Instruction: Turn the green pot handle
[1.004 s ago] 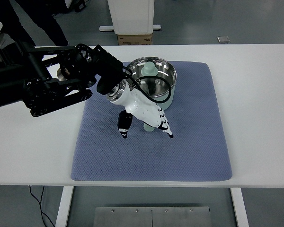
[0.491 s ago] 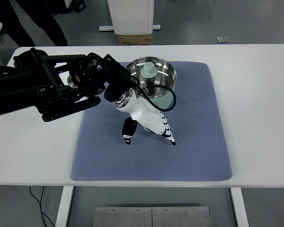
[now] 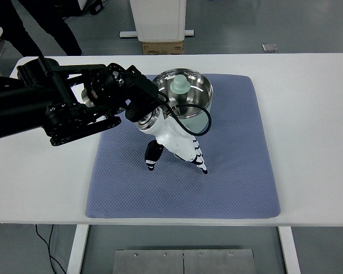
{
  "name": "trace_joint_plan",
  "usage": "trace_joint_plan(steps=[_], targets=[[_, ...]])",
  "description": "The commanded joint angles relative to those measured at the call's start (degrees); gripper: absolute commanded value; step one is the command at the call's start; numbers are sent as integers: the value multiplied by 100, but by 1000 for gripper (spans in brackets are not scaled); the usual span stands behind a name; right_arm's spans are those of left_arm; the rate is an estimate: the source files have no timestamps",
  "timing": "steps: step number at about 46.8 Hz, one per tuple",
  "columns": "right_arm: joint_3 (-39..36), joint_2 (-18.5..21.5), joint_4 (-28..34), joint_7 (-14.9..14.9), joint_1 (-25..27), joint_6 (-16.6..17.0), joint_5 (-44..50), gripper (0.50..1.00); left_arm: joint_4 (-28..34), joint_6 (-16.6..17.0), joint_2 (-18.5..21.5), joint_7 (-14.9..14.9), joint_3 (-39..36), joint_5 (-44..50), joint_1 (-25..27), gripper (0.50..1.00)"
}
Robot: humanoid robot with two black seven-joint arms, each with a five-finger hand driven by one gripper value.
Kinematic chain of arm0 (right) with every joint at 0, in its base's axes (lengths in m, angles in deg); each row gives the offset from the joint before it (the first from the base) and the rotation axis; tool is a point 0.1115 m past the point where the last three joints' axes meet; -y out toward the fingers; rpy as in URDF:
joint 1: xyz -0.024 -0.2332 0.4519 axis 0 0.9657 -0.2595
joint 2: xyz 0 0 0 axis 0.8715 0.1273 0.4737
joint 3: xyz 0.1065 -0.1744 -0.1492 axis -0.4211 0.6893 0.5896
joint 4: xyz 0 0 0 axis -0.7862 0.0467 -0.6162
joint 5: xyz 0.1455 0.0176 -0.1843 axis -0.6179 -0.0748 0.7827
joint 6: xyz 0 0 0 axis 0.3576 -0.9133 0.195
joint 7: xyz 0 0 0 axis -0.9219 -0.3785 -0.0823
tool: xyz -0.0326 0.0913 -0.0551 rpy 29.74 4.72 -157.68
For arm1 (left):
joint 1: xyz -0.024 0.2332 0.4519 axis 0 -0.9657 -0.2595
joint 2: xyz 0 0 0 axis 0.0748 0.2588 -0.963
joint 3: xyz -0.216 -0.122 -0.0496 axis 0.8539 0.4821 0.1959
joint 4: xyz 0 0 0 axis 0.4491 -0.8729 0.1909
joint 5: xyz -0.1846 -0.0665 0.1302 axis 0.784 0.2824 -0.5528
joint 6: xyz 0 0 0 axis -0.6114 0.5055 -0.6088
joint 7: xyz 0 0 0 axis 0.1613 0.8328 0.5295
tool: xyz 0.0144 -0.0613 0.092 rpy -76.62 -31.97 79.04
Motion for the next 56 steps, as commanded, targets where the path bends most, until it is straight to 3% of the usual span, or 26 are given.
trace_joint_plan(steps=[1,56], targets=[[0,0,7,0,1,0,0,1000,-1,0,32,0,-49,-8,33,1000],[0,0,8,0,1,0,0,1000,78,-18,700,0,-480,-8,262,1000]])
